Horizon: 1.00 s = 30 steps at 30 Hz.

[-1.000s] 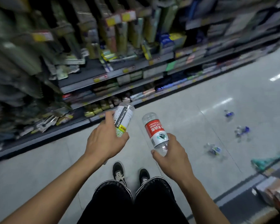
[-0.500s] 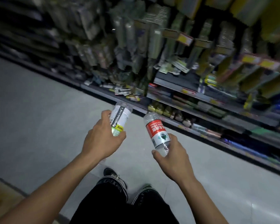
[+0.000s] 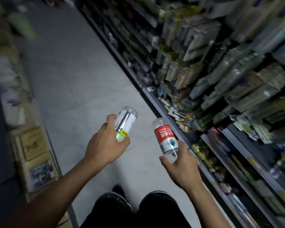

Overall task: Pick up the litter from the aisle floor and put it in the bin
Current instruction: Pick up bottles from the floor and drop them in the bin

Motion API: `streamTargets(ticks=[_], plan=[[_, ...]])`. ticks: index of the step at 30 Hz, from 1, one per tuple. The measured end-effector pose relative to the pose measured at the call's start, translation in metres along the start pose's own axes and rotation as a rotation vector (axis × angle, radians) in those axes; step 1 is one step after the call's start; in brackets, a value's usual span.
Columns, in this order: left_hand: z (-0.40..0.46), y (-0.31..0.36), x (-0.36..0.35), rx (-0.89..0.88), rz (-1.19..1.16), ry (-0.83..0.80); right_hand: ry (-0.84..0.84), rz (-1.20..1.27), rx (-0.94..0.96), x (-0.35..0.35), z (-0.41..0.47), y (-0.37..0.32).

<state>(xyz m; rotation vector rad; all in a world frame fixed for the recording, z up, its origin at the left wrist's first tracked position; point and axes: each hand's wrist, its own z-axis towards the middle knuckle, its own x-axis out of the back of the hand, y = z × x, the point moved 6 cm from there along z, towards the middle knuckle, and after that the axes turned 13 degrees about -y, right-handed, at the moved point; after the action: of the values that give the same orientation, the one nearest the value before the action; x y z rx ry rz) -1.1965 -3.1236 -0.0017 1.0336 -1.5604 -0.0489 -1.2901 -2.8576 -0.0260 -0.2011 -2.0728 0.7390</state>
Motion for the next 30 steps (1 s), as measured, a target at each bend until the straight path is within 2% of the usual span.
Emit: streamTargets(ticks=[9, 16, 30], plan=[[0.012, -0.057, 0.043, 0.228, -0.104, 0.16, -0.185, -0.121, 0.202, -0.018, 0.081, -0.078], [0.026, -0.04, 0.048, 0.331, -0.156, 0.253, -0.29, -0.185, 0.335, 0.004, 0.14, -0.1], [0.067, 0.004, 0.023, 0.433, -0.199, 0.268, -0.361, -0.19, 0.44, 0.051, 0.223, -0.087]])
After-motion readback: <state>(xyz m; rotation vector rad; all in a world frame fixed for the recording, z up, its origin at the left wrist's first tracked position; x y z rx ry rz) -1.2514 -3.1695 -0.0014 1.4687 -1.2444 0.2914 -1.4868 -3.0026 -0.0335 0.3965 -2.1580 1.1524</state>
